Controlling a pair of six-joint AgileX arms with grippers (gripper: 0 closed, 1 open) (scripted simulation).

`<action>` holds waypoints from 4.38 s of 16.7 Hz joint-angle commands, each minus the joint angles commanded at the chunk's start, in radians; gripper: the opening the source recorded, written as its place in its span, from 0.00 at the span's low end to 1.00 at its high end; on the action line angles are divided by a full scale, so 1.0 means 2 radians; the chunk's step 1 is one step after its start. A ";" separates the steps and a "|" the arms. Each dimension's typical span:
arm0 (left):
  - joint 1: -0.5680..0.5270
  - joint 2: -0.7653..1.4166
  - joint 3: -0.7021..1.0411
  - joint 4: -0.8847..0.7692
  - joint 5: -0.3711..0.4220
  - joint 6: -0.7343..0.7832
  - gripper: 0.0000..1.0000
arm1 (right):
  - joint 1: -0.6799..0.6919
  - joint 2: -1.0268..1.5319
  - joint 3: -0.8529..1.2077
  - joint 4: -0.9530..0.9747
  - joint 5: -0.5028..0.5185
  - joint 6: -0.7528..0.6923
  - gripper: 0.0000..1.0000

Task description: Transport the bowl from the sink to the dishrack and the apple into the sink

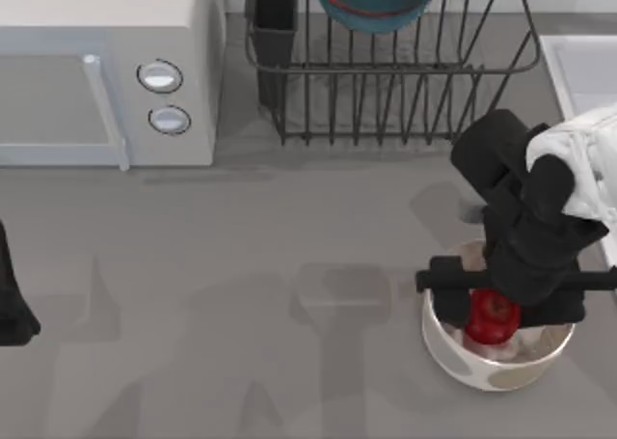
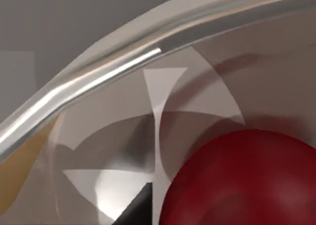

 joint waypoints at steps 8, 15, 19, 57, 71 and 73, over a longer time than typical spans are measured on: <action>0.000 0.000 0.000 0.000 0.000 0.000 1.00 | 0.000 0.000 0.000 0.000 0.000 0.000 0.32; 0.000 0.000 0.000 0.000 0.000 0.000 1.00 | 0.000 0.000 0.000 0.000 0.000 0.000 0.00; 0.000 0.000 0.000 0.000 0.000 0.000 1.00 | 0.000 0.000 0.000 0.000 0.000 0.000 0.00; 0.000 0.000 0.000 0.000 0.000 0.000 1.00 | -0.354 -0.163 -0.029 0.521 -0.169 -0.168 0.00; 0.000 0.000 0.000 0.000 0.000 0.000 1.00 | -0.523 -0.178 -0.208 0.820 -0.251 -0.258 0.00; 0.000 0.000 0.000 0.000 0.000 0.000 1.00 | -0.521 -0.178 -0.207 0.819 -0.250 -0.256 0.00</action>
